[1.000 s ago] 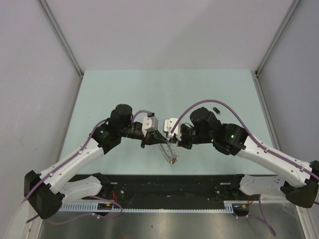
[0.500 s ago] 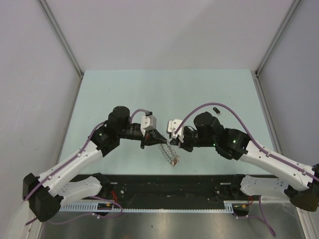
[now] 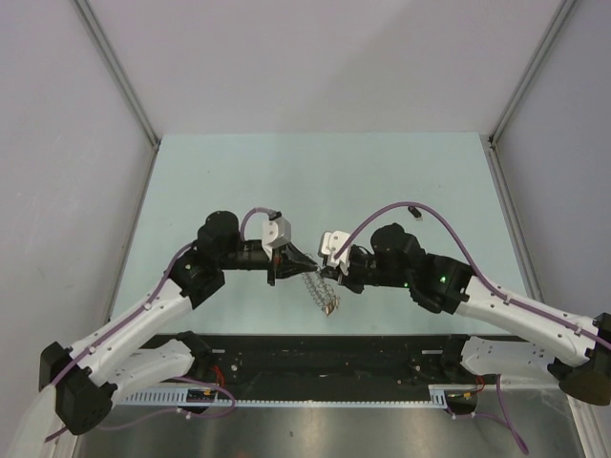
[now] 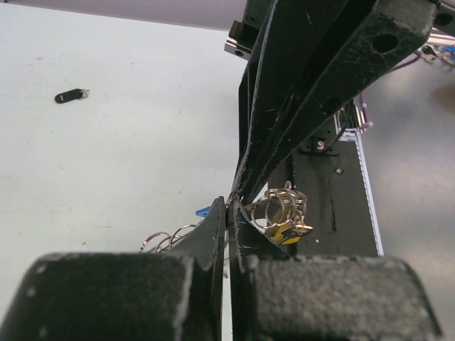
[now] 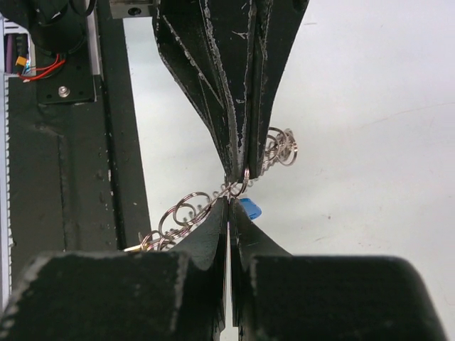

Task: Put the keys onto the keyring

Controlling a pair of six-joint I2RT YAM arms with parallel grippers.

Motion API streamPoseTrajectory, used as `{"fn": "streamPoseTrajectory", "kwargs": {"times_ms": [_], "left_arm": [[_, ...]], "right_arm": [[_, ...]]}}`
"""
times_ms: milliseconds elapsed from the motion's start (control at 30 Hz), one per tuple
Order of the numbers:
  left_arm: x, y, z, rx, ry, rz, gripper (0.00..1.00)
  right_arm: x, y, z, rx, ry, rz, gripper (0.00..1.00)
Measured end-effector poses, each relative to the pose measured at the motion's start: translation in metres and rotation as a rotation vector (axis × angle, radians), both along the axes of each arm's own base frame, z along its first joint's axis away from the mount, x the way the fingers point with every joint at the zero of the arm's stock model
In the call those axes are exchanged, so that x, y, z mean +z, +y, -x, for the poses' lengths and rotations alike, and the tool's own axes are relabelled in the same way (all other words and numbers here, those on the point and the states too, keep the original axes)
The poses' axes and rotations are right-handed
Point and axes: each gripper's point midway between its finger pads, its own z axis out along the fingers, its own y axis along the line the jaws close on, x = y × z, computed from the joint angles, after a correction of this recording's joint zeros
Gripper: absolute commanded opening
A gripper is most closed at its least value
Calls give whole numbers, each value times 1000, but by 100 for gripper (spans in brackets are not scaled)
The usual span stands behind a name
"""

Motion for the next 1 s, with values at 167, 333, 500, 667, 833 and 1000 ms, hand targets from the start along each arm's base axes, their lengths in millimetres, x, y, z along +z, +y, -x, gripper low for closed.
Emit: {"fn": "streamPoseTrajectory", "kwargs": {"times_ms": [167, 333, 500, 667, 833, 1000], "left_arm": [[8, 3, -17, 87, -39, 20, 43], [22, 13, -35, 204, -83, 46, 61], [43, 30, -48, 332, -141, 88, 75], [59, 51, -62, 485, -189, 127, 91], [67, 81, -86, 703, -179, 152, 100], [66, 130, -116, 1006, -104, 187, 100]], "right_arm": [[2, 1, 0, 2, -3, -9, 0], [-12, -2, -1, 0, 30, 49, 0], [-4, -3, -15, -27, 24, 65, 0], [4, -2, -51, -86, 21, 66, 0], [-12, -6, -102, -194, 41, 91, 0], [-27, -5, -159, -322, 59, 66, 0]]}}
